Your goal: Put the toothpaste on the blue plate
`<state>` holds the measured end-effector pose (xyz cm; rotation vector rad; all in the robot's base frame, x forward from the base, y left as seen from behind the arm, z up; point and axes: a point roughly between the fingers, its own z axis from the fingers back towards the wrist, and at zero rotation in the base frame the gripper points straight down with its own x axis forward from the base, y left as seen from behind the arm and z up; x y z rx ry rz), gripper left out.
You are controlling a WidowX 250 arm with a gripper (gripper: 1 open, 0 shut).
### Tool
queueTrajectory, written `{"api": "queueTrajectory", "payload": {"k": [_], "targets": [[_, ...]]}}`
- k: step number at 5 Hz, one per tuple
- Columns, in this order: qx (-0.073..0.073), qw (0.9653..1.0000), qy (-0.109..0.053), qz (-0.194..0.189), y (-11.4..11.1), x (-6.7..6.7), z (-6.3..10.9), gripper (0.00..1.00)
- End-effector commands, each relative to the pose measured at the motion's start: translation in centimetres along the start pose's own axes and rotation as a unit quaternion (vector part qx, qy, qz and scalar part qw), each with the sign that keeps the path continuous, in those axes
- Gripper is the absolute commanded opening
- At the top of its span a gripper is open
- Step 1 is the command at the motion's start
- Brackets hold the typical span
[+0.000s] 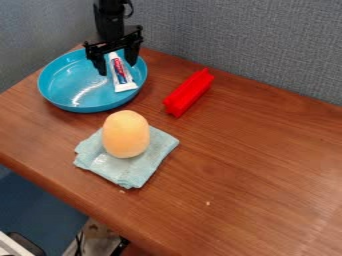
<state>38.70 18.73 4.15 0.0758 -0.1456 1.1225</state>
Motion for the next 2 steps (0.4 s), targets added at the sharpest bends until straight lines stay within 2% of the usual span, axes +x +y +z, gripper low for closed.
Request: {"api": "queueTrajectory", "payload": {"k": [1,2], "targets": [[-0.016,0.9993,-0.032,0.006,0.03,1.63,2.54,1.00],[-0.014,0.9994,-0.033,0.005,0.00,1.64,2.43,1.00]]}}
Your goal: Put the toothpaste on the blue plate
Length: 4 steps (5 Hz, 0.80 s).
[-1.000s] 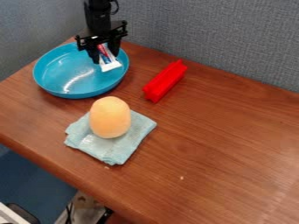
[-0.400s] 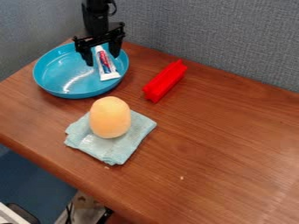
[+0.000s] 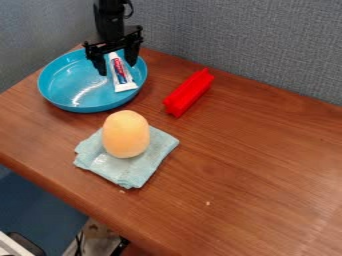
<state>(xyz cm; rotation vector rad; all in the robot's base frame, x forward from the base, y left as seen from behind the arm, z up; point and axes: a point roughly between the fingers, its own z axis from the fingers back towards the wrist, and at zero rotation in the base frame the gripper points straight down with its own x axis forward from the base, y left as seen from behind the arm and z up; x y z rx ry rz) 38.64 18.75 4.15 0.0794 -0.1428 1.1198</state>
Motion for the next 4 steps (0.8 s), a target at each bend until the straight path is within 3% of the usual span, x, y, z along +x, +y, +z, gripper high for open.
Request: {"api": "queueTrajectory", "payload": {"k": [1,4], "targets": [[-0.013,0.9993,-0.033,0.005,-0.07,1.65,2.35,1.00],[-0.007,0.9994,-0.034,0.001,-0.15,1.65,2.10,1.00]]}}
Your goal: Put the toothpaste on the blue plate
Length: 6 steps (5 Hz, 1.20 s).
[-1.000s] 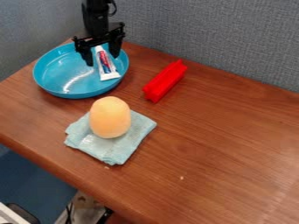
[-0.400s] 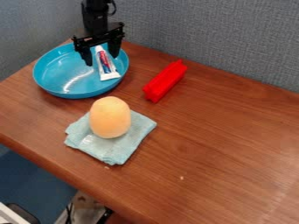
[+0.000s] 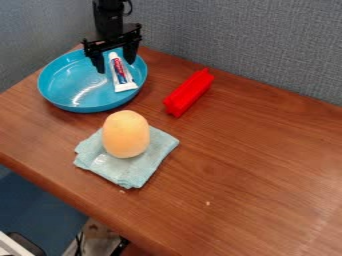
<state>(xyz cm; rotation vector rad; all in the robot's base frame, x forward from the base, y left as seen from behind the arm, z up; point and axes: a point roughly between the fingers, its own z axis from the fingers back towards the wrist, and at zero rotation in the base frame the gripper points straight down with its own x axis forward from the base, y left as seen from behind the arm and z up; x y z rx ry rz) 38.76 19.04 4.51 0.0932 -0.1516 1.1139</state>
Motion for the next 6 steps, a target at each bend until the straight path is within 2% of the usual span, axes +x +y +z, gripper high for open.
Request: {"api": "queueTrajectory", "payload": {"k": [1,6], "targets": [[-0.007,0.9996,-0.027,0.003,-0.15,1.28,1.67,1.00],[0.003,0.9997,-0.025,-0.003,-0.42,1.08,0.99,1.00]]}}
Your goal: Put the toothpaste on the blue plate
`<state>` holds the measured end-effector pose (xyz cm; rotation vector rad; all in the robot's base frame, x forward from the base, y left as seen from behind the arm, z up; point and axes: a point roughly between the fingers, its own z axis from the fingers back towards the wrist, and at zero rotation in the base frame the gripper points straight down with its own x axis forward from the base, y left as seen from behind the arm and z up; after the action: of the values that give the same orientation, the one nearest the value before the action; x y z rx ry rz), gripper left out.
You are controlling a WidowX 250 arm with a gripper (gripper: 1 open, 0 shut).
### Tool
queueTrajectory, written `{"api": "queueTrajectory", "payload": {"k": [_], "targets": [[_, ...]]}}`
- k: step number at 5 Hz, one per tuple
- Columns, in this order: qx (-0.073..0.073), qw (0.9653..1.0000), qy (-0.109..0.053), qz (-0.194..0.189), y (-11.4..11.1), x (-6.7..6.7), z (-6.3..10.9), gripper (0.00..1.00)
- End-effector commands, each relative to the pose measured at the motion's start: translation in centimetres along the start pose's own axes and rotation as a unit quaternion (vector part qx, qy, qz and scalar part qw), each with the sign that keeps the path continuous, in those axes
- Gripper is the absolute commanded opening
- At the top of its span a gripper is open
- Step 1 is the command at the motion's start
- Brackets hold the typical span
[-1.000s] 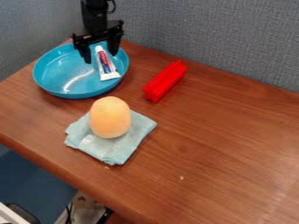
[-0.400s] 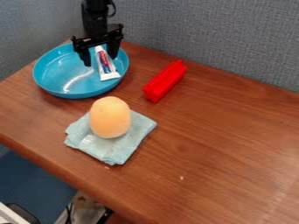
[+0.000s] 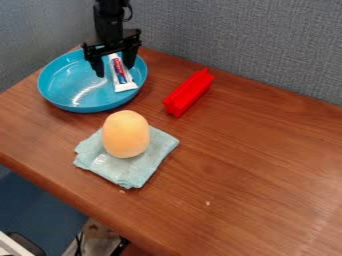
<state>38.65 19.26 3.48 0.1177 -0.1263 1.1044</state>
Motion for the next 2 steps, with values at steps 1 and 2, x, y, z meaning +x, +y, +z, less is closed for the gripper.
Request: {"api": "queueTrajectory", "payload": {"k": [1,2], "targets": [[-0.010,0.9995,-0.028,0.003,-0.62,1.08,1.86,1.00],[-0.009,0.9996,-0.027,0.002,-0.66,1.08,1.85,1.00]]}}
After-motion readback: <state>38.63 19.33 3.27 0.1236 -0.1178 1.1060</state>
